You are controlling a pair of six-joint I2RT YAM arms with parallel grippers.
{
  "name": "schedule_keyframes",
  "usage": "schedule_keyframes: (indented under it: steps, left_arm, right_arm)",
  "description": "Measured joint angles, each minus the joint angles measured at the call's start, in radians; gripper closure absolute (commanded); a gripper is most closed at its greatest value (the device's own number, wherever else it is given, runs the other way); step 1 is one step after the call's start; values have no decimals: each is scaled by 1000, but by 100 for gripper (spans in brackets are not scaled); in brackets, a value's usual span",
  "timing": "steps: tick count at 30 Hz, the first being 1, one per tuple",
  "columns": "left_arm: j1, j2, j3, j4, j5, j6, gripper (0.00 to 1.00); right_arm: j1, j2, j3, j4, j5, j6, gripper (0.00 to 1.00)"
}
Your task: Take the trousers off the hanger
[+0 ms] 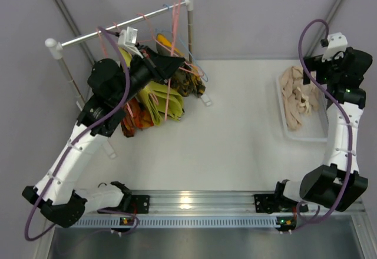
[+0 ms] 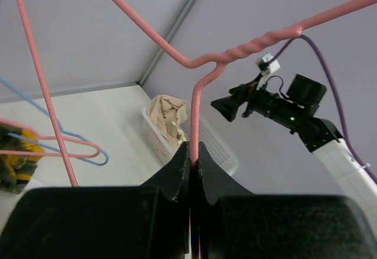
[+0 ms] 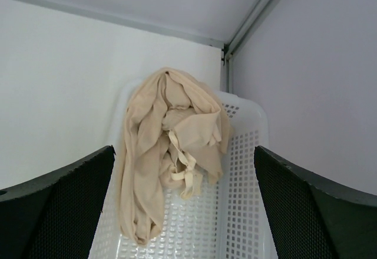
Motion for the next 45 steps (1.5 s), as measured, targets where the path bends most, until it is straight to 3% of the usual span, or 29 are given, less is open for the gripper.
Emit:
schedule_keyframes:
  steps: [7,13,19,26,36,45]
  left_arm:
    - [269,-182,-132,15,80,-75,100]
    - [452,-430,-261,32,156,-121,100]
    - [535,-639,-350,-43,204,-112,100]
    - [600,-740,-405,-305,146,-102,100]
    - [666,-725,-401,-571,-5,-169,100]
    - [668,-257,-13,-649,13,-165,100]
  right_arm:
    - [0,15,44,-10,-57,53,0]
    - [5,73,48,-22,-65,77,1]
    - [28,102,56,-26,-60,76,1]
    - [65,103,74,-32,-40,64,0]
    - [90,114,88,-33,-9,44,1]
    - [100,151,124,-40,5,39,1]
